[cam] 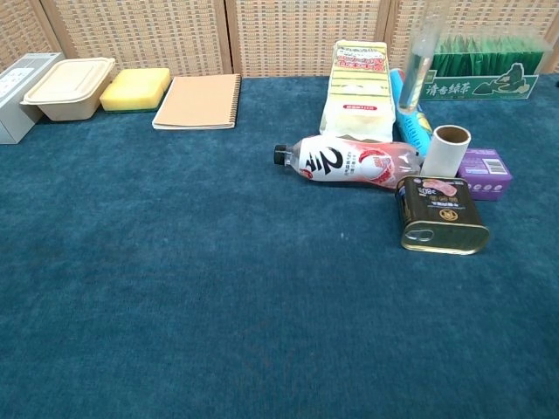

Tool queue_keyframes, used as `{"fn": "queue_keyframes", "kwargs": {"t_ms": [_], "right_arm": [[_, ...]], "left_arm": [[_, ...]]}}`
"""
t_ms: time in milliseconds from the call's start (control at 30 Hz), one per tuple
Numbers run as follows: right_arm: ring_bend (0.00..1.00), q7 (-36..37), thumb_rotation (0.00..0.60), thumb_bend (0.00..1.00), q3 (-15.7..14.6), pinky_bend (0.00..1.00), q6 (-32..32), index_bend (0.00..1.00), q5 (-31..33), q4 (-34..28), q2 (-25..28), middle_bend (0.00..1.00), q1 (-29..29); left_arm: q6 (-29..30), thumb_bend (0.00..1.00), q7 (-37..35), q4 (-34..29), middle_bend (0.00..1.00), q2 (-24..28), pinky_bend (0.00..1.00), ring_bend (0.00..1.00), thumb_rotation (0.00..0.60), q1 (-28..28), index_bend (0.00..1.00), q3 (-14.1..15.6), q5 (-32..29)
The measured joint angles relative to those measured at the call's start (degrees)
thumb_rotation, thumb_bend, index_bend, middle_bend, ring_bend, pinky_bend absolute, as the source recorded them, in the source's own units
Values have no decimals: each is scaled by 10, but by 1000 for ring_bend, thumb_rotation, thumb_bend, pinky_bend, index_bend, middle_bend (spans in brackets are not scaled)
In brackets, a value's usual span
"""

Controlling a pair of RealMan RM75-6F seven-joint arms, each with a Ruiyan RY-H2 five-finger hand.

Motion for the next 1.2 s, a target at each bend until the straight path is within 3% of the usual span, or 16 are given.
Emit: {"fn": "queue_keyframes", "kwargs": {"t_ms": [100, 233, 433, 667, 833, 900, 1067, 1200], "right_arm": [[1000, -8, 600, 425, 3, 950, 3, 752, 24, 25, -5, 951, 2], [1000, -7, 600, 424, -22, 950, 6, 752, 19, 52, -6, 951, -2], [1000, 6, 600, 424, -8, 949, 7, 752, -1, 52, -8, 958, -7], [1000, -12, 600, 426, -89, 949, -3, 752, -13, 39, 24, 966, -15], [996, -13, 600, 425, -58, 950, -9, 752, -48, 39, 30, 966, -15], [996, -16, 600, 425, -59, 950, -17, 752, -67, 44, 35, 966, -15], [992, -8, 600, 424, -126, 950, -35, 752, -111, 64, 39, 966, -20], [990, -1, 600, 422, -142, 951, -66, 752, -129, 44, 57, 966, -21]], "left_arm": [[-5, 355, -6, 3, 136, -1, 240, 45, 600, 0, 289, -4, -10], [-6, 355, -7, 3, 136, -1, 240, 45, 600, 0, 290, -6, -11], [2, 355, -14, 5, 136, -1, 242, 45, 600, 4, 289, -10, -15], [2, 355, -15, 5, 136, -1, 243, 45, 600, 3, 289, -8, -10], [8, 355, -16, 5, 136, -2, 243, 45, 600, 5, 289, -6, -7], [8, 354, -17, 6, 136, -2, 243, 45, 600, 4, 289, -8, -8], [4, 355, -17, 4, 136, -2, 243, 45, 600, 3, 289, -4, -3], [3, 355, -15, -1, 136, 0, 244, 45, 600, 2, 289, -3, -3]]}}
